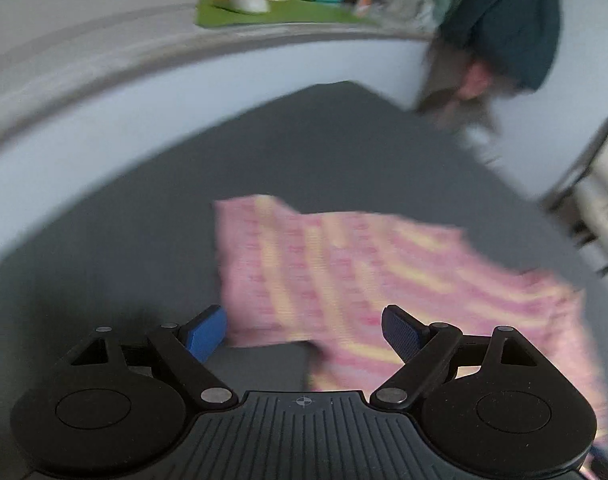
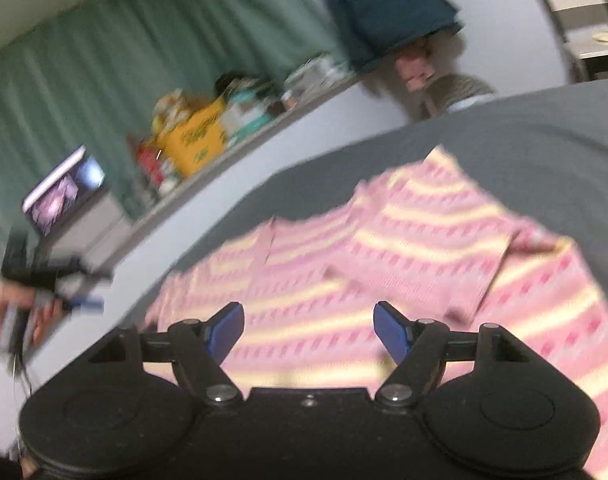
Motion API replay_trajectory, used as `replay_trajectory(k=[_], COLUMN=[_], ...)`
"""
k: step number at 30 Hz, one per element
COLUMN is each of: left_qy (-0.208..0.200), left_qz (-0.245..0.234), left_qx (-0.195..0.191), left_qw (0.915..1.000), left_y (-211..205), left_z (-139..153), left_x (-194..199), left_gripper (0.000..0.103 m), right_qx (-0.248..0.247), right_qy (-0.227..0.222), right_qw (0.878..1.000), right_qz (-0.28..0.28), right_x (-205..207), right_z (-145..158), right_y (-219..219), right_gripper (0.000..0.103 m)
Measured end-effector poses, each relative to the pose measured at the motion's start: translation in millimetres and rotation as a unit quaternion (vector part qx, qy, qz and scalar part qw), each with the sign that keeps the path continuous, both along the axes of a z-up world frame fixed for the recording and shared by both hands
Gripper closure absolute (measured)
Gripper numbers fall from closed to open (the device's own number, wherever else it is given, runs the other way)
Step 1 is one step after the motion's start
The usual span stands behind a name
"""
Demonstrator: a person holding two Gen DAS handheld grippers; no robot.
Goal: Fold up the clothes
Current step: 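Move the left gripper to the sweater's hem edge and close on it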
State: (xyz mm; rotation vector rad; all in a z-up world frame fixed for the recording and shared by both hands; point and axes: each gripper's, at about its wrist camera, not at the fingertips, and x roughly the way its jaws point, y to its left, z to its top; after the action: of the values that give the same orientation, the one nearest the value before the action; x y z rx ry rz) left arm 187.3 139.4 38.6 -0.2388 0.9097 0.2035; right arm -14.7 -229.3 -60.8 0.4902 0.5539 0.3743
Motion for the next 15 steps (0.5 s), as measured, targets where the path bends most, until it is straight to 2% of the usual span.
replay_trajectory(k=[1, 3, 4, 6, 8, 11, 13, 15], left_qy=[0.023, 0.063, 0.064, 0.042, 0.004, -0.027, -0.048, -0.068], left_qz=[0.0, -0.038, -0.049, -0.062, -0.06, -0.01, 0.024, 0.057], left_qx=[0.041, 0.099, 0.123, 0.143, 0.124, 0.059, 0.016, -0.027], left_qw=[0.9989, 0.9924, 0.9891, 0.9869, 0.9905, 0.9978, 0.9984, 0.9956], left_y=[-7, -19, -22, -18, -2, 30, 51, 73], left_z=[-1, -14, -21, -33, -42, -63, -77, -91], left_x=[3, 17, 26, 46, 65, 76, 82, 89], left_gripper=[0.017, 0.017, 0.017, 0.017, 0.017, 0.017, 0.018, 0.02], right_qx=[0.001, 0.009, 0.016, 0.017, 0.008, 0.021, 0.026, 0.027], right_qy=[0.003, 0.011, 0.013, 0.015, 0.014, 0.024, 0.032, 0.04], right_qw=[1.0, 0.999, 0.999, 0.998, 0.998, 0.998, 0.998, 0.998], right_qz=[0.016, 0.039, 0.049, 0.064, 0.064, 0.056, 0.052, 0.05], right_x=[0, 2, -1, 0, -1, -4, -4, 0], right_z=[-3, -6, -8, -7, -5, -4, -4, -6], right_y=[6, 17, 20, 27, 32, 30, 30, 31], right_gripper=[0.032, 0.032, 0.032, 0.032, 0.032, 0.031, 0.03, 0.03])
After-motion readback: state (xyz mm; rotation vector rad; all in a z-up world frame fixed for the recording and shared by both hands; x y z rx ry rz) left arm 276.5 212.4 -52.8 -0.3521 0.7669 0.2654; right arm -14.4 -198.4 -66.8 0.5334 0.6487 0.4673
